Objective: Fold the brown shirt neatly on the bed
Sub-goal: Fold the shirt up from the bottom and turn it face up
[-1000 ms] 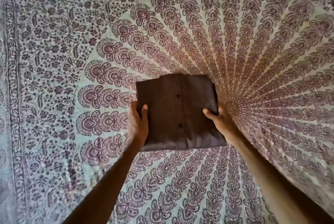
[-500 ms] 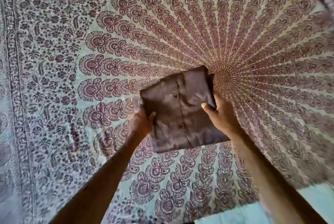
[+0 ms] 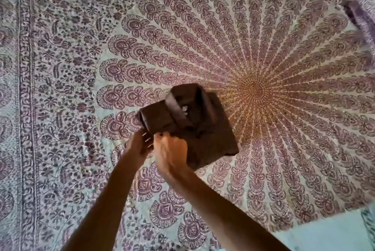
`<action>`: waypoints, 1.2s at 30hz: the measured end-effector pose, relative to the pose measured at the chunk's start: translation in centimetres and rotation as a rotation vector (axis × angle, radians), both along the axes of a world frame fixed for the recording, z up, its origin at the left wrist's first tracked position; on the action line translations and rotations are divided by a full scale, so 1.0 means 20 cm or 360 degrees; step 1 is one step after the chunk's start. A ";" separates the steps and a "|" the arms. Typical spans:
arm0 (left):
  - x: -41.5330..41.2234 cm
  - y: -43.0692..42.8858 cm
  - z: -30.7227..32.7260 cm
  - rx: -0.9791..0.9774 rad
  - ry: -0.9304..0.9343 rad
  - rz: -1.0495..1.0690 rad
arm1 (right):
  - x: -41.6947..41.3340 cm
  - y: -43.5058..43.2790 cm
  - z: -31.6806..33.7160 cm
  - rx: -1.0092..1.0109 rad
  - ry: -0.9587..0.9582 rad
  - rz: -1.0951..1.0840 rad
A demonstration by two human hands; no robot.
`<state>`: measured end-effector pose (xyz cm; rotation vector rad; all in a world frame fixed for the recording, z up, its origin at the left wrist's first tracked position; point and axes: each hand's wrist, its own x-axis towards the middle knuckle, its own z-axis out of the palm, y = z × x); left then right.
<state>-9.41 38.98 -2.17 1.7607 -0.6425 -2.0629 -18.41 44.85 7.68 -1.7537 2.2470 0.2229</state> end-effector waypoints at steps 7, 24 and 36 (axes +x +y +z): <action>0.12 -0.04 -0.03 -0.0022 -0.0166 -0.0086 | 0.05 0.08 -0.19 0.0119 -0.0510 -0.0056; 0.00 -0.39 0.08 -0.0892 -0.1039 -0.0828 | -0.65 0.27 -0.39 0.0004 -0.1225 -0.1501; -0.04 -0.44 0.08 -0.1043 -0.1112 -0.0599 | -0.72 -0.01 -0.39 -0.0435 -0.0921 -0.1483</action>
